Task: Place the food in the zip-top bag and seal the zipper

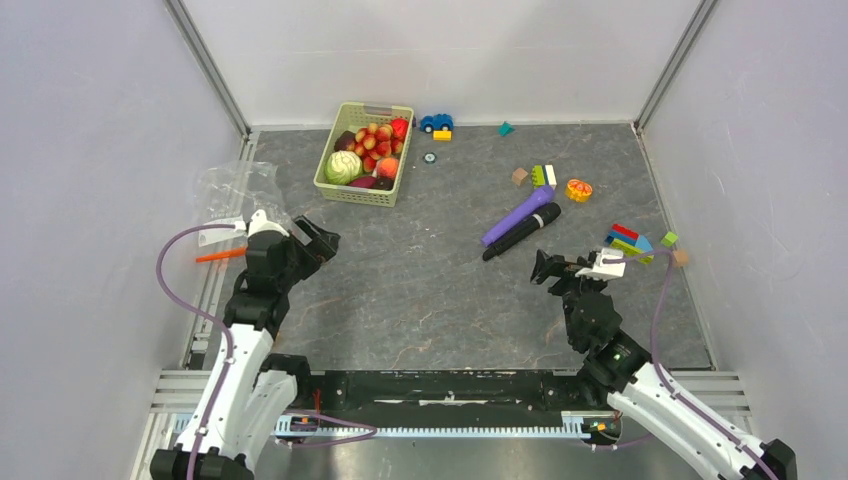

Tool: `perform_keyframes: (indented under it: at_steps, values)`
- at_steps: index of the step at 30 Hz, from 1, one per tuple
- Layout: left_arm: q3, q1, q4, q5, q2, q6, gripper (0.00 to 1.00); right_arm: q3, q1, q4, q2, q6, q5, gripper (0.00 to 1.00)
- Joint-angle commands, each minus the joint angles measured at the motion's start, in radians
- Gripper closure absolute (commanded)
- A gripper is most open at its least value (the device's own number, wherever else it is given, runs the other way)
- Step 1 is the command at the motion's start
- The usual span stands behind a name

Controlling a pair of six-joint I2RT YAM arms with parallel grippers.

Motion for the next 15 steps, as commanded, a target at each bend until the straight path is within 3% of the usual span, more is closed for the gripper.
perform_keyframes:
  at_steps: [1,8,15]
  values:
    - [0.029,0.006,0.069,-0.19,0.038,-0.008,0.0,-0.044,0.002,0.152,-0.04,-0.065,-0.054,0.02]
    - [0.123,0.01,0.13,-0.509,0.299,0.01,0.0,-0.07,0.002,0.228,-0.011,-0.105,-0.107,0.02]
    - [0.281,0.065,0.35,-0.58,0.636,0.1,0.0,-0.057,0.002,0.261,0.074,-0.129,-0.134,0.02]
